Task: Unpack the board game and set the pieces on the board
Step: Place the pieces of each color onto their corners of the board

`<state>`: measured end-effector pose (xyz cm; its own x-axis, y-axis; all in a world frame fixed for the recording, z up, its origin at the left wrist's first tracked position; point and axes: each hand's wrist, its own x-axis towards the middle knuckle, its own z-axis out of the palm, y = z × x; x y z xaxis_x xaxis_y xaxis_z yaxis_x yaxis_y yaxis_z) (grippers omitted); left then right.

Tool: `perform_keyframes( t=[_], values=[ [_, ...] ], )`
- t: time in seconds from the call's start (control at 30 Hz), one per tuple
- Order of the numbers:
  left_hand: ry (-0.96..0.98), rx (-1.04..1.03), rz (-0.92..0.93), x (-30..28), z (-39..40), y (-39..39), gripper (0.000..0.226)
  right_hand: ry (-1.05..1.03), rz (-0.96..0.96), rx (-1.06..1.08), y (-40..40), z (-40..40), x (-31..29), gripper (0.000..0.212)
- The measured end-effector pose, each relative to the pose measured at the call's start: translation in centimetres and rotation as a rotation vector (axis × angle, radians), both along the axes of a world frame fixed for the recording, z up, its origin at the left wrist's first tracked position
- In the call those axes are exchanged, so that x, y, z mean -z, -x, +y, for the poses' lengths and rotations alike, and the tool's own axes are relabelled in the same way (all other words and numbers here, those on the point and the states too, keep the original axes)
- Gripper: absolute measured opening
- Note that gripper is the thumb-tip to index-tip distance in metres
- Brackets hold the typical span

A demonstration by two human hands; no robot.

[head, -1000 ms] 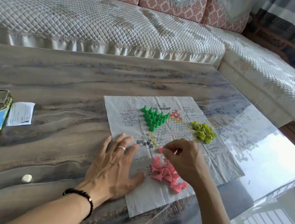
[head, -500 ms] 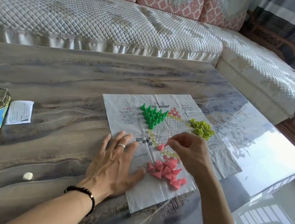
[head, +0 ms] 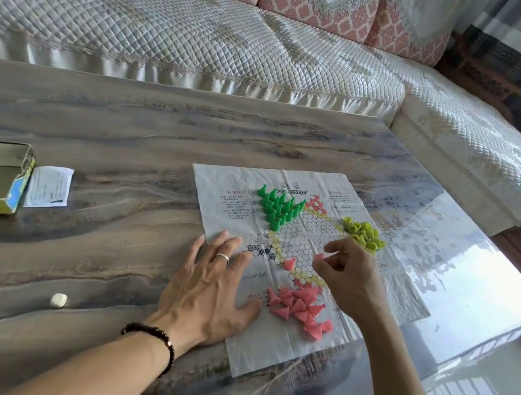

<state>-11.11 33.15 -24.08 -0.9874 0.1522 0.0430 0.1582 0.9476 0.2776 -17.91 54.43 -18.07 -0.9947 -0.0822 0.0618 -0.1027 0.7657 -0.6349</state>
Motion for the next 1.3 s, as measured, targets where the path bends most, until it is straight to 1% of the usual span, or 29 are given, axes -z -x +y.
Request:
perform_keyframes(
  t=[0.1, 0.2, 0.3, 0.47, 0.7, 0.8, 0.9, 0.93, 1.03, 1.13, 1.3],
  values=[
    [0.008, 0.004, 0.006, -0.1, -0.1, 0.0, 0.084, -0.163, 0.043, -0.063, 0.5, -0.3, -0.2, 0.001],
    [0.006, 0.009, 0.010, -0.2, -0.1, 0.0, 0.086, -0.252, 0.006, -0.156, 0.8, -0.8, -0.1, 0.008],
    [0.000, 0.010, 0.006, -0.2, -0.1, -0.1, 0.087, -0.296, -0.081, -0.225, 1.2, -1.2, 0.0, 0.003],
    [-0.010, 0.011, 0.009, -0.3, -0.1, -0.2, 0.083, -0.274, -0.073, -0.209, 1.5, -1.2, 0.8, 0.006],
    [-0.014, 0.010, 0.016, -0.4, -0.1, -0.1, 0.083, -0.227, -0.088, -0.199, 1.3, -1.0, 1.2, 0.025],
    [-0.004, 0.012, 0.009, -0.4, -0.1, -0.1, 0.083, -0.181, -0.102, -0.162, 1.1, -0.6, 1.2, 0.023],
    [-0.023, 0.015, 0.008, -0.5, -0.1, -0.2, 0.082, -0.135, -0.011, -0.088, 0.3, 0.1, 0.9, 0.009],
    [-0.022, 0.014, 0.008, -0.5, -0.1, -0.3, 0.082, -0.134, 0.003, -0.082, 0.0, 0.3, 0.9, 0.008],
    [-0.011, 0.015, 0.008, -0.4, -0.1, -0.3, 0.082, -0.171, -0.068, -0.128, -1.0, 0.7, 0.9, 0.003],
    [-0.014, 0.010, 0.009, -0.4, -0.1, -0.3, 0.082, -0.183, -0.131, -0.159, -1.6, 0.9, 0.8, 0.006],
    [-0.007, 0.005, 0.002, -0.4, 0.0, -0.3, 0.083, -0.196, -0.129, -0.141, -1.7, 1.1, 0.8, 0.014]
  ],
)
